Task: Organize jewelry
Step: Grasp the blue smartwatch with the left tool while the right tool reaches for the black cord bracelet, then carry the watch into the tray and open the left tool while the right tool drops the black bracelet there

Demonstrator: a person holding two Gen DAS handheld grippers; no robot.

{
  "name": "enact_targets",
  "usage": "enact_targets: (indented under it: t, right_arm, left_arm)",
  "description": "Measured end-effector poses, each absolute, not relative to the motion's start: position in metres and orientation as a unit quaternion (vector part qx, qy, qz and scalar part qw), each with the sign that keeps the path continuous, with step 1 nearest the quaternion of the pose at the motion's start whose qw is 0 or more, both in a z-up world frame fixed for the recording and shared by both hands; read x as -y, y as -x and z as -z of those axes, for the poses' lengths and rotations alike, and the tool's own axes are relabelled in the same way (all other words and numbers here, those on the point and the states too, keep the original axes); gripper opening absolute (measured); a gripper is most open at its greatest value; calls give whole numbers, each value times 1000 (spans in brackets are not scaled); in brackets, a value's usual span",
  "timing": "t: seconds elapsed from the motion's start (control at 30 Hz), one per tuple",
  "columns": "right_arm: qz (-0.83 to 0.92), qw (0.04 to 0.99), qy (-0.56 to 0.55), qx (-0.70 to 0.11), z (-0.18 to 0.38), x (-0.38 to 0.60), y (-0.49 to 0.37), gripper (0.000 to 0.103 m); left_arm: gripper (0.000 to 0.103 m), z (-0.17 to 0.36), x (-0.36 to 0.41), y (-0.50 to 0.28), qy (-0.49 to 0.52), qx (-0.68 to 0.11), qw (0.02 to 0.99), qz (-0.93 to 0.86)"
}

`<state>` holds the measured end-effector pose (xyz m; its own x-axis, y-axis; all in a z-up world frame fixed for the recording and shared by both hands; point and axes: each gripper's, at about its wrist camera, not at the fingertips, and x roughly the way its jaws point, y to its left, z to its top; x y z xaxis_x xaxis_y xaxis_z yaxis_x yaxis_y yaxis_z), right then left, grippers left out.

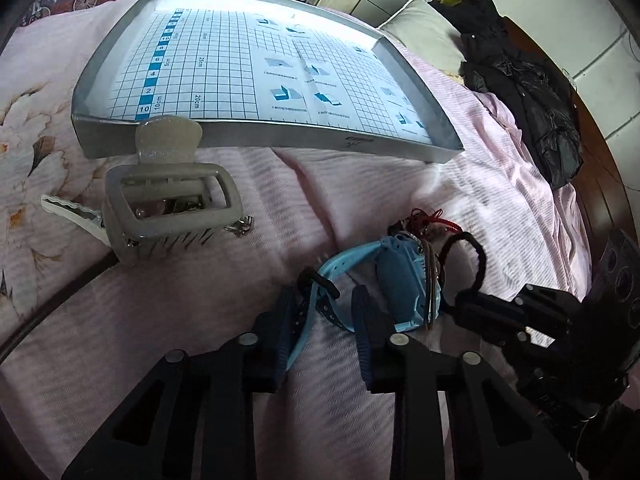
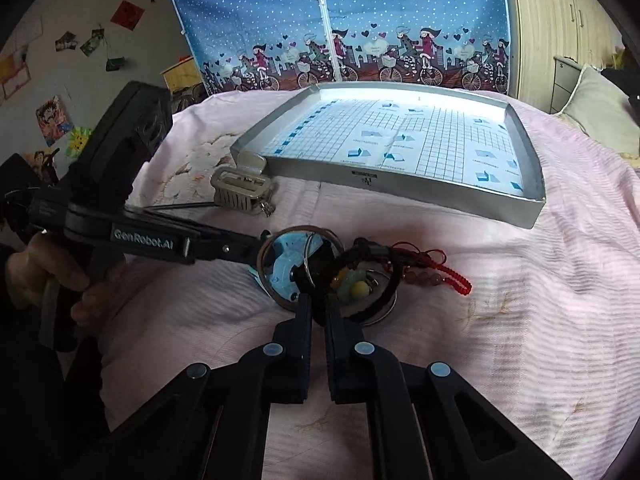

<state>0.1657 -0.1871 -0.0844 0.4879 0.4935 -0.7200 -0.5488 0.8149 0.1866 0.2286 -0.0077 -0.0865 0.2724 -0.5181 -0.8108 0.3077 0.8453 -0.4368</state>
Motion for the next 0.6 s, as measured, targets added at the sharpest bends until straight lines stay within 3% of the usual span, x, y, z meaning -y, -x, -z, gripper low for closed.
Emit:
enact_targets:
  t: [0.17, 0.6]
  right_arm:
    - [-299, 870, 31, -392, 79, 191, -162, 6]
    - [-289, 887, 9, -360, 66, 201, -161, 6]
  left_arm:
    - [8, 80, 5, -217, 94, -526, 815, 225]
    - [7, 35, 15, -172, 6, -398, 895, 199]
